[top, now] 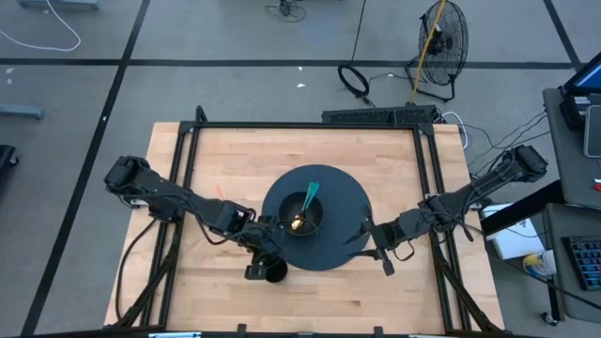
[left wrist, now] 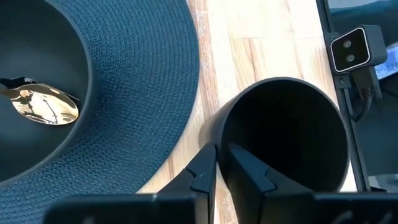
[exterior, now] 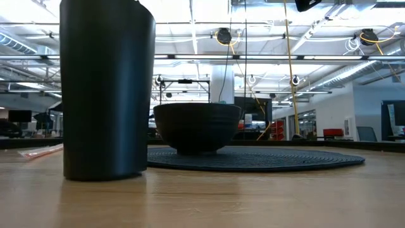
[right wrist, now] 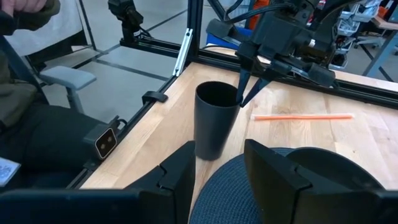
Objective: Pick & Place Utensil
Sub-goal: Put the black cup to the right side of the black cup on the blue table placemat
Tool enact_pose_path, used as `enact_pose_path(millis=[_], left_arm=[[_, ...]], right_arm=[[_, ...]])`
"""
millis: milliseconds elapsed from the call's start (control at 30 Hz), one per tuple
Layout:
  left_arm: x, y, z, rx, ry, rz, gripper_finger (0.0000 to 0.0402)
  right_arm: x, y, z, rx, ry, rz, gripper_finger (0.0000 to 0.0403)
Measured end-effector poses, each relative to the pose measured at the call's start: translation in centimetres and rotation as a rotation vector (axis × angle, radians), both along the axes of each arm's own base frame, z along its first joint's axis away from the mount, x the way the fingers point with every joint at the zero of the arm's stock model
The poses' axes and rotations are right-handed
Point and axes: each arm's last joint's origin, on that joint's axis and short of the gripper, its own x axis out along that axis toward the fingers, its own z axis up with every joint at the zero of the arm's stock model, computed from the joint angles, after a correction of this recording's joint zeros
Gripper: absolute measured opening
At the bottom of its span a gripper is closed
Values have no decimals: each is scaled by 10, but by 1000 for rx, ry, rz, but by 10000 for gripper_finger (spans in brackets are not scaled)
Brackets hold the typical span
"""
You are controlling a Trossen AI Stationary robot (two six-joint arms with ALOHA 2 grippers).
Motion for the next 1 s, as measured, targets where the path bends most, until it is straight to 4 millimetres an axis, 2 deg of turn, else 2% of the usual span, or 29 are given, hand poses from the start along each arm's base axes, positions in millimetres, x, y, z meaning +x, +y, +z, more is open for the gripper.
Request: enact_pose_path(millis=[667,1000], left_arm=[[1,-1,1,-4,-15,-8,46],[-2,-3,0,4,2,-22,9]], right_arm=[[0,0,0,-2,4,0,130],[0,0,-1,4,9,-2,130]])
